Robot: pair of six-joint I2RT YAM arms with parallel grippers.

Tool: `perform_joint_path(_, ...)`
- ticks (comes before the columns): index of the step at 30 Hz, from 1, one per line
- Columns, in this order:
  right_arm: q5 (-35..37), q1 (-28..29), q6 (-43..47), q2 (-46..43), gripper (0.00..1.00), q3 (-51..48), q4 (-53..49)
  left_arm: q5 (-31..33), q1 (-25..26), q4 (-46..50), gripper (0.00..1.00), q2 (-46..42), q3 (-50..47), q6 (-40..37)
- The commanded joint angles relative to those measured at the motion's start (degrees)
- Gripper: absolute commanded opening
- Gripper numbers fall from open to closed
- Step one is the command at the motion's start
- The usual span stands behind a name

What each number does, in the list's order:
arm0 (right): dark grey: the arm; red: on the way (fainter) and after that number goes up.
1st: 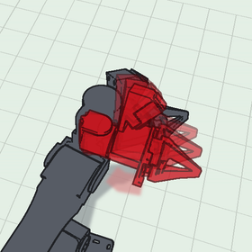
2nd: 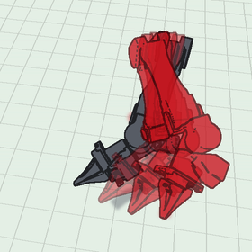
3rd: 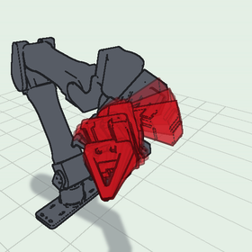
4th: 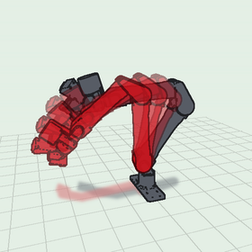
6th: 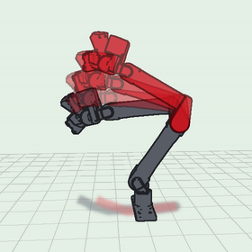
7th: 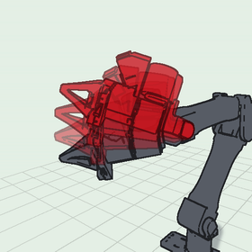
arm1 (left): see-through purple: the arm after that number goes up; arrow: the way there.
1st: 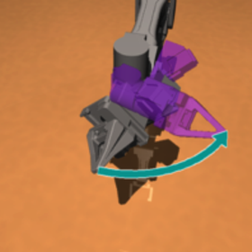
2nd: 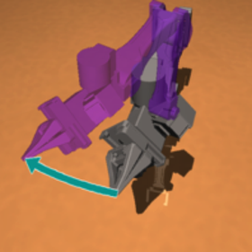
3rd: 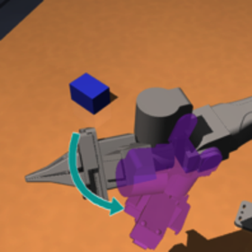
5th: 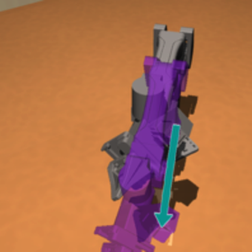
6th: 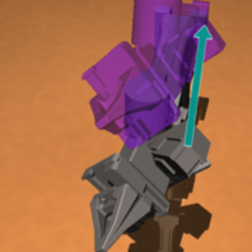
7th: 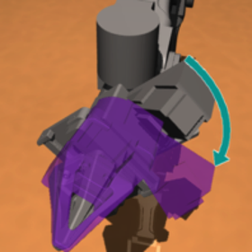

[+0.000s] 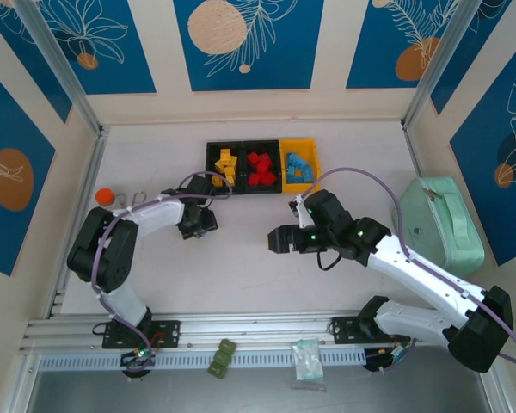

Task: Sort the legos into containers by color
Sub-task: Pick up the lego from the center of the table, then place the lego in the container.

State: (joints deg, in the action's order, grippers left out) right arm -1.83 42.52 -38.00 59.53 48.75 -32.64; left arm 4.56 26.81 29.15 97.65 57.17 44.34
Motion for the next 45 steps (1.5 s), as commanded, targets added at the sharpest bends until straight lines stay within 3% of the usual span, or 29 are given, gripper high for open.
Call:
perform_joint_path(1, 0.1, -0.6, -1.0, -1.6, 0.77, -1.5, 0.4, 1.5, 1.1, 0.8, 0.51, 1.9, 2.8, -0.3)
perform_joint_path(4, -0.2, -0.8, -1.4, -1.9, 0.77, -2.3, 0.8, 1.5, 1.2, 2.3, 0.41, 3.3, 4.4, -1.2)
perform_joint_path(11, -0.1, -1.1, -1.6, -2.8, 0.77, -3.1, 0.8, 1.6, 2.2, 3.8, 0.30, 3.4, 5.6, -2.6)
perform_joint_path(24, 1.1, -5.0, -0.1, -7.3, 0.77, -3.2, -2.5, 1.2, 8.9, 9.5, 0.29, 4.0, 16.3, -5.0)
perform_joint_path(35, 0.1, -15.3, 0.6, -14.2, 0.77, -5.3, -7.2, 0.6, 15.7, 15.4, 0.29, 15.6, 37.5, -5.6)
perform_joint_path(45, -0.7, -24.1, 1.2, -17.4, 0.77, -6.9, -10.4, 0.4, 18.5, 21.3, 0.28, 29.8, 61.2, -6.2)
